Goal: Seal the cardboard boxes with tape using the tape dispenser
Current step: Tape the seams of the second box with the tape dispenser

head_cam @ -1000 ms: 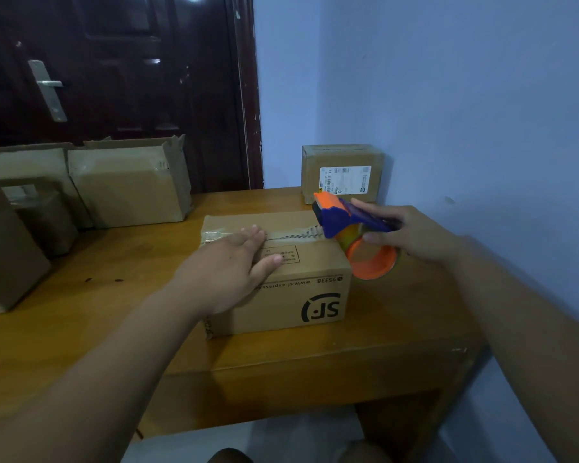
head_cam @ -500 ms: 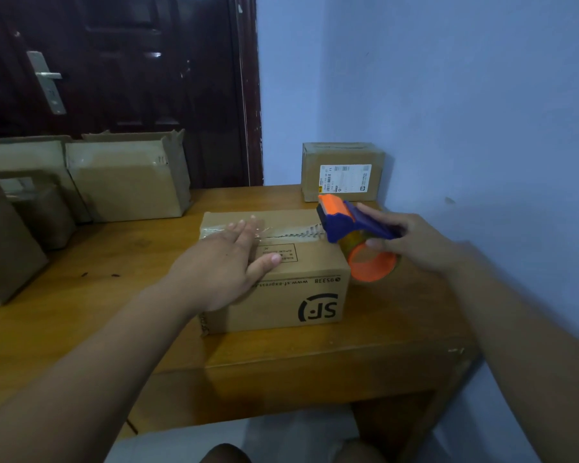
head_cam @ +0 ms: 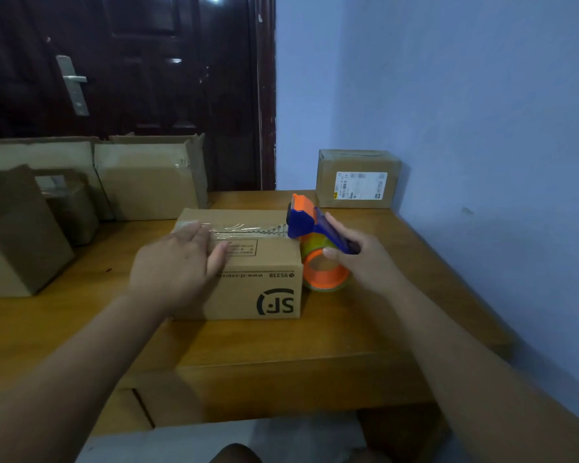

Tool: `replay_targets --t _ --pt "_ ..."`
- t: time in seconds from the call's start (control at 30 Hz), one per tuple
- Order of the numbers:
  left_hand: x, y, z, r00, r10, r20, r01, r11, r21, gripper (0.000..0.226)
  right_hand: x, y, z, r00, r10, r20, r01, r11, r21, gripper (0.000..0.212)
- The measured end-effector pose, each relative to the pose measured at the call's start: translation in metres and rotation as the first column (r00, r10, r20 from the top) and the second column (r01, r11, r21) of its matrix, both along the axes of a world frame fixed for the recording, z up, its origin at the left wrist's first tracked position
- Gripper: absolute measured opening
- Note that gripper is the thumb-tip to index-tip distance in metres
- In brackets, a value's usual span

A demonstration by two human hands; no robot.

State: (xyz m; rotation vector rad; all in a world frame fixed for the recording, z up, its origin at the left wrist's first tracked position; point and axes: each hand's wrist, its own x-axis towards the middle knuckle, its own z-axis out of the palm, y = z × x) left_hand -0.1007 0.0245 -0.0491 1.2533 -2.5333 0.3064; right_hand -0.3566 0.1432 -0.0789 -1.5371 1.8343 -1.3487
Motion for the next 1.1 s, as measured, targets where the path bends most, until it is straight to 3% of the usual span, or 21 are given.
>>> replay_targets --t 0.17,0.3,0.37,0.43,0.53,0.73,0.87,1.0,1.1 --pt "0.021 -0.016 -0.008 0.991 0.009 -0.132 -0.009 1.0 -0.006 0.074 0.013 -0.016 -0.001 0.999 0.038 -0.031 -0.038 0.999 0.011 0.063" --pt "0.027 -0.021 -0.001 0.987 0.038 -0.155 -0.034 0.999 0.027 0.048 0.024 -0.021 -0.003 0.995 0.033 -0.096 -0.033 0.999 0.009 0.065" --pt "0.018 -0.015 0.009 0.995 0.05 -0.091 -0.048 0.999 0.019 0.043 0.027 -0.021 -0.001 0.989 0.036 -0.143 -0.035 0.999 0.013 0.068" --pt "0.002 -0.004 0.021 0.997 -0.064 -0.034 0.067 0.993 0.099 0.053 0.03 -0.021 0.002 0.986 0.066 -0.154 -0.063 0.998 0.025 0.073" --pt "-0.018 0.011 0.025 0.963 -0.269 -0.031 0.264 0.91 0.319 0.075 0.026 -0.02 0.007 0.98 0.127 -0.153 -0.121 0.991 0.052 0.077" --pt "-0.017 0.001 0.015 0.939 -0.303 0.165 0.252 0.929 0.273 0.126 0.005 0.001 0.026 0.98 0.16 -0.119 -0.158 0.987 0.025 0.076" --pt "-0.019 -0.002 0.013 0.934 -0.318 0.163 0.268 0.925 0.271 0.127 0.004 0.012 0.035 0.978 0.14 -0.157 -0.137 0.99 0.026 0.072" --pt "-0.018 -0.005 0.013 0.933 -0.337 0.125 0.291 0.913 0.286 0.128 0.002 0.022 0.02 0.915 0.099 -0.391 -0.051 0.99 0.131 0.07" --pt "-0.018 -0.006 0.011 0.933 -0.348 0.087 0.312 0.907 0.284 0.133 -0.006 0.032 0.027 0.956 0.033 -0.291 -0.02 0.999 0.047 0.065"
